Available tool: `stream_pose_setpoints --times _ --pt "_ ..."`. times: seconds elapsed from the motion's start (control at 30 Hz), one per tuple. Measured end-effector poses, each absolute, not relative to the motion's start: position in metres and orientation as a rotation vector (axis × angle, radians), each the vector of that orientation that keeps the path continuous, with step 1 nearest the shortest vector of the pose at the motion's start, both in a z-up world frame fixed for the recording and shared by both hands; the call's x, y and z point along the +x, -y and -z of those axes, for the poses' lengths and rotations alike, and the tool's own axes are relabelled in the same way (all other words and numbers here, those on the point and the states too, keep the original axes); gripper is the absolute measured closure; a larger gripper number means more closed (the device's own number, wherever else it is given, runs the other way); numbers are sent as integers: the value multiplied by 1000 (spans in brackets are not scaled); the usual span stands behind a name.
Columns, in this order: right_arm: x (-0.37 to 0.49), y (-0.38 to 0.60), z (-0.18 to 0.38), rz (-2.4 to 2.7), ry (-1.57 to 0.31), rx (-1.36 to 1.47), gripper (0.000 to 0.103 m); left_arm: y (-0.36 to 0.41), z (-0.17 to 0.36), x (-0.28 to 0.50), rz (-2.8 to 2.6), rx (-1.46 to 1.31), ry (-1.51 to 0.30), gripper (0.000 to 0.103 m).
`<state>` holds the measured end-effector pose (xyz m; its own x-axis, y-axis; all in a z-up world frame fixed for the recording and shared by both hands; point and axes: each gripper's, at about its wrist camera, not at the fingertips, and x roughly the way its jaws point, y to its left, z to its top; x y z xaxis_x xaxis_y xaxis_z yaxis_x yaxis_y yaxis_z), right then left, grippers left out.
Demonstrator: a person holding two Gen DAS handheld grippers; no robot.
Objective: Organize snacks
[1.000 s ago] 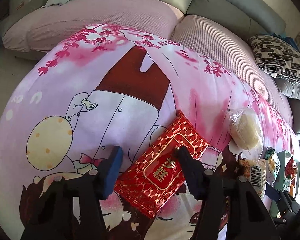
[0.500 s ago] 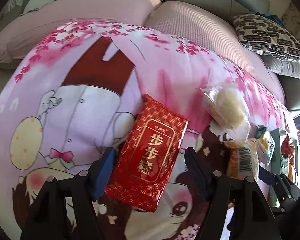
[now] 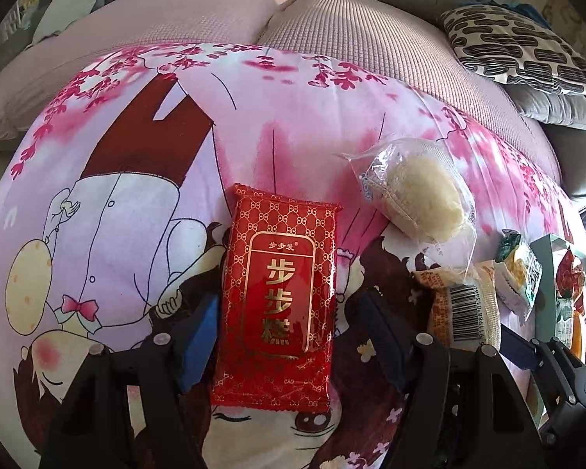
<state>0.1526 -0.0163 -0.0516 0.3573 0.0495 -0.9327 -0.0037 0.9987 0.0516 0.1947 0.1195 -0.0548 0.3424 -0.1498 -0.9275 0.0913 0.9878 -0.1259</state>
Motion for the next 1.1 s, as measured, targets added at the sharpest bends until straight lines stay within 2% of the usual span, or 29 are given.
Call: stream_pose_setpoints --times 0.17,0.4,0.5,0.57,0.7,0.83,1.1 --pt "153 14 53 -32 -1202 27 27 -114 57 196 151 -33 -1211 23" --pt "154 11 56 -37 -1193 2 27 -112 58 199 114 -48 -1182 23" --pt "153 10 56 -36 -1183 -9 31 -119 57 199 94 -81 -1171 31" --pt "152 12 55 -35 -1178 -6 34 -122 56 199 74 -87 -1165 40" --pt "153 17 52 -33 -1171 -8 50 -127 56 199 62 -106 -1161 45" --pt "154 21 50 -42 -1169 6 56 -128 54 197 41 -110 -1156 54" --pt "143 28 43 -68 -1164 48 59 -134 49 192 34 -158 -1166 56"
